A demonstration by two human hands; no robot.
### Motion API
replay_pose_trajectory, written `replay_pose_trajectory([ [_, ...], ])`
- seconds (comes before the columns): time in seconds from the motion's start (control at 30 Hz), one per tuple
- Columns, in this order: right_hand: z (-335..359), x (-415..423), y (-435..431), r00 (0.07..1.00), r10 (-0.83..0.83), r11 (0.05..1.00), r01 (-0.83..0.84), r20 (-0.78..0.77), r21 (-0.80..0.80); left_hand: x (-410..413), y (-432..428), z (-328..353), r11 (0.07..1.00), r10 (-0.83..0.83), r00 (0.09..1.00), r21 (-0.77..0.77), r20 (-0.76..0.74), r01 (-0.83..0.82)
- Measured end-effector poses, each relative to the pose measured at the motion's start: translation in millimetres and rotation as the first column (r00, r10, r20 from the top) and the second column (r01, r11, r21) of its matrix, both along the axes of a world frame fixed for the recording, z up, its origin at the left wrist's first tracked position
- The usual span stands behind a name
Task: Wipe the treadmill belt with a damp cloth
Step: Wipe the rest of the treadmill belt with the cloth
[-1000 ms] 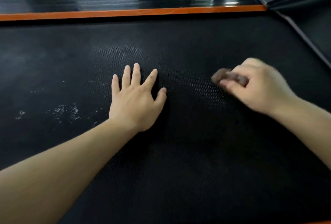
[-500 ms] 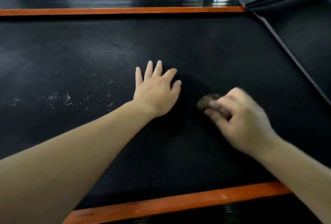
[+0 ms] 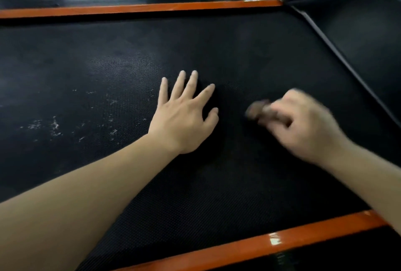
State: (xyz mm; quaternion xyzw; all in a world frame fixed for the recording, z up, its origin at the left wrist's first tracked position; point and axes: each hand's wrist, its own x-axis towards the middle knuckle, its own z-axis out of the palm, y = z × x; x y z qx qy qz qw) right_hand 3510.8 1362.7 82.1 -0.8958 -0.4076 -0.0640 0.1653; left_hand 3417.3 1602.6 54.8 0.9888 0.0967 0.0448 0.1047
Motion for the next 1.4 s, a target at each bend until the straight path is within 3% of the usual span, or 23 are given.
replay_pose_trajectory([
  [0.07, 4, 49, 0, 0.949, -0.313, 0.949, 0.311, 0.041, 0.044, 3, 1, -1, 1.0, 0.026, 0.999, -0.002, -0.036, -0.026],
  [0.13, -3, 56, 8, 0.902, -0.426, 0.904, 0.422, 0.067, 0.06, 5, 2, -2, 0.998, 0.057, 0.997, 0.005, -0.052, -0.057],
  [0.2, -8, 26, 22, 0.968, -0.244, 0.969, 0.24, 0.066, 0.063, 5, 1, -2, 0.998, 0.066, 0.997, 0.005, -0.05, -0.066],
  [0.27, -9, 9, 24, 0.999, -0.032, 0.999, 0.033, -0.034, 0.043, 5, 1, -1, 0.998, 0.067, 0.997, 0.008, -0.045, -0.067],
  [0.3, -6, 20, 23, 0.999, -0.017, 0.999, 0.019, -0.038, 0.034, 5, 1, -1, 0.998, 0.064, 0.997, 0.009, -0.05, -0.064],
  [0.43, 2, 98, 35, 0.913, -0.407, 0.908, 0.407, -0.02, 0.101, 5, 2, -2, 0.998, 0.065, 0.996, 0.013, -0.064, -0.064],
  [0.47, -1, 97, 44, 0.908, -0.42, 0.901, 0.418, -0.013, 0.111, 5, 2, -2, 0.998, 0.061, 0.996, 0.015, -0.066, -0.06],
  [0.6, -13, 47, 64, 0.995, -0.068, 0.99, 0.076, -0.07, 0.12, 5, 1, -2, 0.998, 0.061, 0.996, 0.031, -0.068, -0.059],
  [0.67, -10, 73, 60, 0.99, -0.139, 0.985, 0.14, -0.019, 0.1, 5, 1, -1, 0.998, 0.062, 0.995, 0.033, -0.073, -0.06],
  [0.77, -1, 132, 61, 0.865, -0.502, 0.858, 0.501, -0.015, 0.112, 4, 1, -1, 0.998, 0.062, 0.995, 0.024, -0.075, -0.06],
  [0.8, -3, 133, 67, 0.849, -0.529, 0.841, 0.527, -0.022, 0.124, 5, 2, -1, 0.998, 0.061, 0.995, 0.024, -0.075, -0.059],
  [0.83, -6, 125, 74, 0.877, -0.48, 0.87, 0.478, -0.013, 0.119, 5, 1, -1, 0.998, 0.059, 0.995, 0.025, -0.074, -0.058],
  [0.9, -12, 96, 87, 0.974, -0.225, 0.966, 0.226, -0.027, 0.127, 5, 1, -1, 0.998, 0.063, 0.995, 0.024, -0.071, -0.061],
  [0.97, -9, 94, 85, 0.993, -0.091, 0.989, 0.099, -0.075, 0.108, 5, 1, 0, 0.998, 0.063, 0.995, 0.022, -0.073, -0.062],
  [1.03, -2, 133, 86, 0.966, -0.253, 0.96, 0.256, -0.045, 0.111, 5, 1, 0, 0.998, 0.062, 0.995, 0.017, -0.078, -0.061],
  [1.1, 4, 169, 92, 0.865, -0.498, 0.855, 0.503, -0.068, 0.127, 5, 2, 0, 0.998, 0.062, 0.995, 0.007, -0.074, -0.062],
  [1.13, 2, 173, 99, 0.845, -0.532, 0.836, 0.534, -0.058, 0.125, 6, 2, 0, 0.998, 0.06, 0.996, 0.001, -0.069, -0.06],
  [1.23, -8, 145, 122, 0.961, -0.271, 0.954, 0.275, -0.048, 0.12, 5, 2, 0, 0.998, 0.058, 0.996, -0.006, -0.062, -0.059],
  [1.3, -9, 140, 122, 0.988, -0.141, 0.986, 0.146, -0.059, 0.084, 5, 2, 1, 0.998, 0.06, 0.996, -0.008, -0.063, -0.061],
  [1.4, 1, 181, 124, 0.921, -0.384, 0.915, 0.389, -0.063, 0.107, 9, 2, 5, 0.995, 0.085, 0.996, -0.04, -0.039, -0.087],
])
